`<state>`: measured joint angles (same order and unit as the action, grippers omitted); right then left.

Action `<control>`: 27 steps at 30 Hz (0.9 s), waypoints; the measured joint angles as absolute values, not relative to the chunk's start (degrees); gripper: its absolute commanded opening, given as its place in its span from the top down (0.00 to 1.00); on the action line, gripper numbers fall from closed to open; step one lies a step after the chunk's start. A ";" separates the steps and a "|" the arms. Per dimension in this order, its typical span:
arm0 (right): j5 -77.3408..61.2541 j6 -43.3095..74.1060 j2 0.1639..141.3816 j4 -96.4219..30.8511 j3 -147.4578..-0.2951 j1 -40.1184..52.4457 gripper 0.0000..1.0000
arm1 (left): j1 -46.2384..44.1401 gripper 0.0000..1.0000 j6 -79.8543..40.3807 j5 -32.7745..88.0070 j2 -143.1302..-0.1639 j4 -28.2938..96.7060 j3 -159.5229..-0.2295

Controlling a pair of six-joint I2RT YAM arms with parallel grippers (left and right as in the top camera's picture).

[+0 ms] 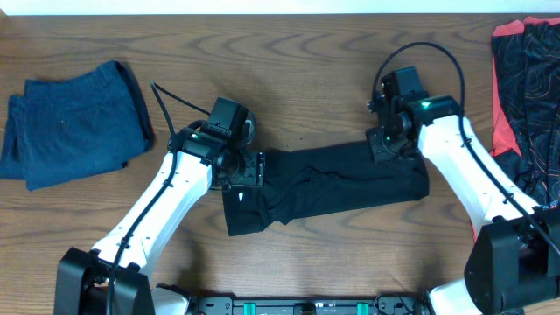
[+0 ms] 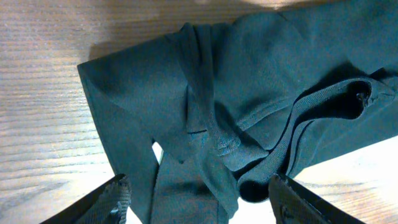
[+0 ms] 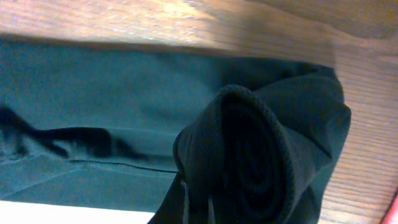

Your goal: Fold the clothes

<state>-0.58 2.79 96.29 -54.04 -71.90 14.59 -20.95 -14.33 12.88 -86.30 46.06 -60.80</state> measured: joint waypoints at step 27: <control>-3.97 3.11 96.31 -56.14 -71.81 17.06 0.58 | -20.95 0.26 -14.33 12.88 -86.30 46.09 -60.80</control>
<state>-3.97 3.11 96.31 -56.14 -71.81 17.06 -20.95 -14.33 12.88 -86.30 46.09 -60.80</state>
